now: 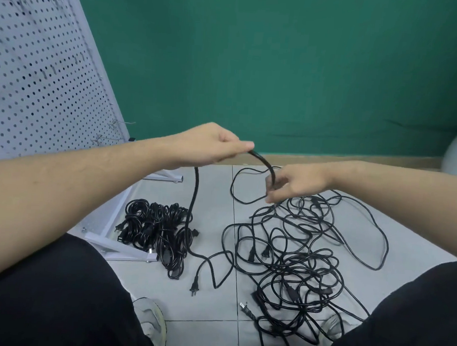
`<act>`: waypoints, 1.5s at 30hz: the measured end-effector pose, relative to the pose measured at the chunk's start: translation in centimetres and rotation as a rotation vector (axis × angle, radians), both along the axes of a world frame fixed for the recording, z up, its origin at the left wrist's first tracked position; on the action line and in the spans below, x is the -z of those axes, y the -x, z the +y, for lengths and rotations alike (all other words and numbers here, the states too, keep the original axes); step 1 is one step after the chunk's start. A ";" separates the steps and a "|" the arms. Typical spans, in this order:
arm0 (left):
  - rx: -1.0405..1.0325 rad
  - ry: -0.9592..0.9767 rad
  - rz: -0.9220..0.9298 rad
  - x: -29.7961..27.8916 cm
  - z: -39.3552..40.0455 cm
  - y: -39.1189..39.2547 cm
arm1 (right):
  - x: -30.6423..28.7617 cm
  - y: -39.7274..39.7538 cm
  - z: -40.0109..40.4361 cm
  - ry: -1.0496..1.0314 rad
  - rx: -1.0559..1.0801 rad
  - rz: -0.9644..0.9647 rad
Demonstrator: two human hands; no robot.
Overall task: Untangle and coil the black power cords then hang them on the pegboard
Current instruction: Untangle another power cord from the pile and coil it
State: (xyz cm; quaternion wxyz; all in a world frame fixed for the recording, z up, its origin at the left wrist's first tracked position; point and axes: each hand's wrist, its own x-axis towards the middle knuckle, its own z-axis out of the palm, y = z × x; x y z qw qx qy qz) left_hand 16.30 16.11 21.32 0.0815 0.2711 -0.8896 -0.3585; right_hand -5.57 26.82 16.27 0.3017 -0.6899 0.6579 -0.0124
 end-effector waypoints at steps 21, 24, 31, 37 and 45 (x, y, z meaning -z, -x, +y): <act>-0.101 -0.457 -0.056 3.2 -0.9 0.0 | -2.5 -2.3 -0.8 0.309 0.073 -0.101; -0.049 -0.140 -0.119 2.4 0.3 1.1 | -2.9 -2.7 -1.0 0.256 0.085 -0.197; -0.022 -0.156 0.186 0.8 -0.1 1.0 | 0.3 0.4 -0.5 -0.023 0.061 0.039; -0.004 -0.123 0.096 1.6 -2.5 -1.3 | 0.5 4.0 0.9 -0.020 0.172 0.010; -0.081 -0.191 -0.333 4.6 -5.6 -4.3 | -0.6 2.9 0.2 0.289 0.302 -0.154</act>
